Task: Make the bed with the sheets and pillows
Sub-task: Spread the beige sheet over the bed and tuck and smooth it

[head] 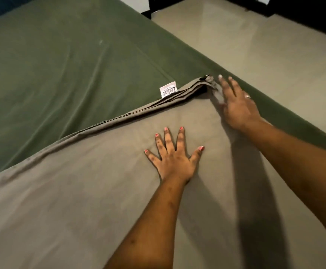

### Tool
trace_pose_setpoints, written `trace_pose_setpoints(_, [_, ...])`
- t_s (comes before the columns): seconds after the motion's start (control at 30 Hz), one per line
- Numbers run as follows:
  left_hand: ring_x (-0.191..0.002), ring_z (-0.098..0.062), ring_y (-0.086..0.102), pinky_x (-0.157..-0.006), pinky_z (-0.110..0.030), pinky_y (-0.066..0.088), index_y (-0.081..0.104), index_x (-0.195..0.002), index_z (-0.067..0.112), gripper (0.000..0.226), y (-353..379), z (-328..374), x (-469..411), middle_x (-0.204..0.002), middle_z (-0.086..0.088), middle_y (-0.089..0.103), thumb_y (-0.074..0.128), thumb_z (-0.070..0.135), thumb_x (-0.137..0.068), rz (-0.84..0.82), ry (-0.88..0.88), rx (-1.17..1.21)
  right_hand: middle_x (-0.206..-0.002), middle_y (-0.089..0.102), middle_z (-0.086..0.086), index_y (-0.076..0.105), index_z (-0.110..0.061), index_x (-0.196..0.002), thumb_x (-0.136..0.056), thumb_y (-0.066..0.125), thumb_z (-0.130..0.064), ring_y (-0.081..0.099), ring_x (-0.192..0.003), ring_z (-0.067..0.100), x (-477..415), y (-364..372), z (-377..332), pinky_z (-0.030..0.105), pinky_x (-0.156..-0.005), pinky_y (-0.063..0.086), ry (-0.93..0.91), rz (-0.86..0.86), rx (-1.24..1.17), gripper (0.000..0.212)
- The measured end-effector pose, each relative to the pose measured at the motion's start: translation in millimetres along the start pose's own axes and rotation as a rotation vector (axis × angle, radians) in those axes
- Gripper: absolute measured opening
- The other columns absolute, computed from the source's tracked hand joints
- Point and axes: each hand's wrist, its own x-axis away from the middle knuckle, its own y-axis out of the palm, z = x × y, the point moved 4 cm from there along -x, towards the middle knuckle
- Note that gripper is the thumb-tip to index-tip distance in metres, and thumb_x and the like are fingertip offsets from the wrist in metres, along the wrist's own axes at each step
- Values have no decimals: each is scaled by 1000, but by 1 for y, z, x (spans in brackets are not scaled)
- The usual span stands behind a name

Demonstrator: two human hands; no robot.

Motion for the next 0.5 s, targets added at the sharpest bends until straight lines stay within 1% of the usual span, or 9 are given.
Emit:
trace_pose_setpoints(0.07, [-144,-26,-23,-105,-66,-17,-7,-148,46,80,-4,0,-2,-159,2,-18,25,79,-83,-64,2,25,-155,25,8,10,-33,-152,-101,33,-38,35,-134,35,37,-7,29,48,-109,31,59,20,51,56])
trace_pose_setpoints(0.13, [-144,-26,-23,-107,-65,-14,-7,-148,46,82,-9,-2,-3,-158,3,-21,28,79,-82,-122,11,35,-144,42,9,26,-27,-149,-100,32,-40,41,-128,32,78,-16,52,46,-103,35,63,72,137,51])
trace_pose_setpoints(0.2, [-144,-25,-22,-109,-63,-12,-8,-149,43,83,-10,-1,6,-159,2,-21,30,77,-84,-134,21,18,-138,49,7,41,-21,-141,-100,31,-39,45,-122,30,114,-22,66,45,-98,38,62,91,181,46])
trace_pose_setpoints(0.23, [-145,-25,-21,-110,-62,-11,-8,-150,41,83,-8,4,17,-159,2,-20,30,76,-84,-134,34,7,-136,50,7,45,-20,-138,-100,31,-39,46,-119,30,133,-25,74,44,-96,40,75,85,194,45])
trace_pose_setpoints(0.33, [-144,-27,-22,-110,-60,-11,-10,-150,37,84,9,29,68,-159,-1,-19,27,75,-86,-125,117,-28,-135,50,7,46,-20,-137,-100,32,-40,47,-115,30,181,-34,93,43,-93,41,170,55,233,44])
trace_pose_setpoints(0.43, [-144,-29,-23,-110,-60,-12,-13,-150,36,83,28,54,122,-159,-3,-21,25,74,-87,-153,210,-61,-138,46,5,39,-24,-141,-99,33,-46,44,-119,29,230,-43,109,45,-95,39,281,38,240,48])
trace_pose_setpoints(0.5, [-143,-30,-24,-110,-60,-12,-14,-150,35,84,40,69,159,-158,-2,-21,23,75,-86,-197,267,-84,-141,43,3,33,-26,-145,-98,32,-48,41,-124,29,271,-50,121,47,-98,36,363,30,228,51])
